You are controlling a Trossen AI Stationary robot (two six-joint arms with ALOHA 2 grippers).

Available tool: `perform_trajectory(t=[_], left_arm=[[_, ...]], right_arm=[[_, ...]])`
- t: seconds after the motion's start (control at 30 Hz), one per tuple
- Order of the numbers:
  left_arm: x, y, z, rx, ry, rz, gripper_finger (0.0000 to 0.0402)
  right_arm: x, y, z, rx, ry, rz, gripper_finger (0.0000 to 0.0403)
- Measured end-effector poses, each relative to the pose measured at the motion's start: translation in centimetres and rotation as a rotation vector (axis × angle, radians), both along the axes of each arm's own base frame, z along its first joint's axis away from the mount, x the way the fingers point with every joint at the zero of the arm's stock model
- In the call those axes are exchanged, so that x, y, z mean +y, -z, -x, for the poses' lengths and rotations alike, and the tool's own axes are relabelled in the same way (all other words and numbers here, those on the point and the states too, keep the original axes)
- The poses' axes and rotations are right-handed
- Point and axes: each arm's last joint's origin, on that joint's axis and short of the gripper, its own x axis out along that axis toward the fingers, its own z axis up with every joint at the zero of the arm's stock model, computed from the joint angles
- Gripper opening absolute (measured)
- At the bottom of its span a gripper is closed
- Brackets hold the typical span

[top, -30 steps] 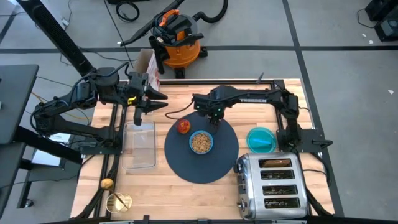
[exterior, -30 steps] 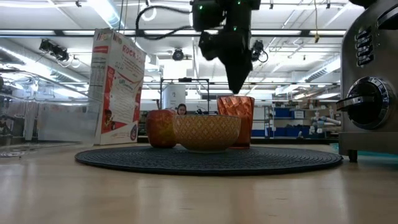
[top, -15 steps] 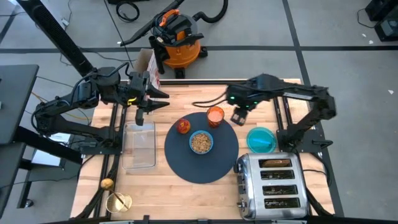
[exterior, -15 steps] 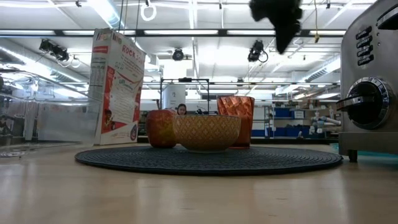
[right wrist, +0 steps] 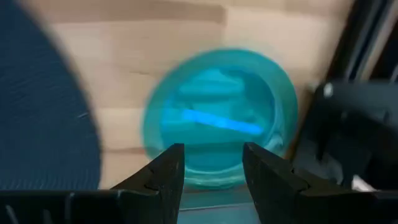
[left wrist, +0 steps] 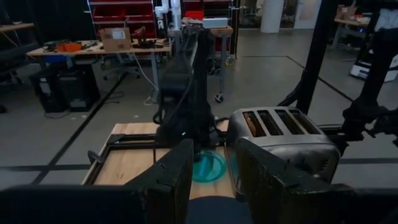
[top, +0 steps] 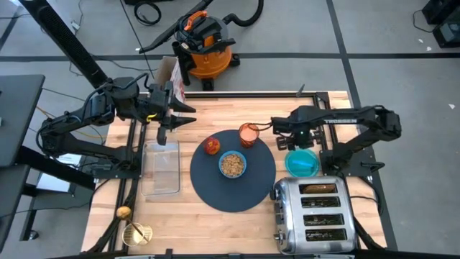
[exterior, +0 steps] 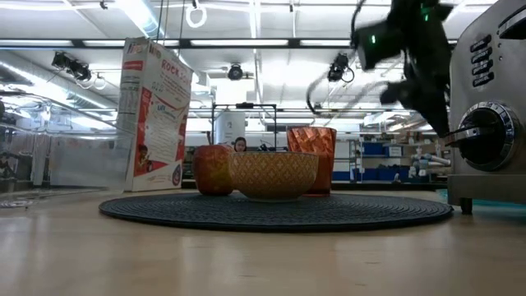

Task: Arrange a breakfast setting
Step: Put the blue transparent plate on the blue tablemat to the bottom left of the tablemat

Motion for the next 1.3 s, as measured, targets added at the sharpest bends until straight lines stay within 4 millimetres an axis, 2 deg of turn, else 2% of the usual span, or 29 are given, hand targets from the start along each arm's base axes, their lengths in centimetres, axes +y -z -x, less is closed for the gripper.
perform_trajectory(t=[0.17, 0.4, 0.57, 0.7, 0.87, 1.0, 1.1, 1.3], left_arm=[[0.0, 0.0, 0.0, 0.001, 0.003, -0.013, 0.0130], [0.0, 0.1, 0.0, 0.011, 0.002, -0.011, 0.0130], [0.0, 0.2, 0.0, 0.017, 0.005, -0.037, 0.0130], [0.0, 0.2, 0.0, 0.020, 0.004, -0.044, 0.0130], [0.7, 0.9, 0.3, 0.089, -0.031, -0.010, 0.0130], [1.4, 1.5, 0.6, 0.154, -0.065, 0.021, 0.0130], [2.0, 1.8, 0.9, 0.187, -0.061, 0.024, 0.0130], [3.6, 1.7, 3.0, 0.189, -0.006, 0.017, 0.0130]], right_arm=[[-2.4, 2.2, 1.2, 0.033, 0.282, -0.020, 0.0168], [-4.1, 2.1, 1.3, 0.014, 0.602, 0.044, 0.0168], [-5.2, 3.7, 1.9, 0.121, 0.788, 0.021, 0.0168], [-6.3, 4.8, 1.9, 0.174, 0.876, -0.007, 0.0168], [-7.7, 6.3, 2.2, 0.232, 0.905, -0.057, 0.0168], [-7.9, 7.2, 2.0, 0.288, 0.945, -0.046, 0.0168], [-7.9, 7.5, 1.2, 0.262, 0.991, -0.024, 0.0168], [-8.0, 7.9, 0.0, 0.292, 1.038, -0.003, 0.0168]])
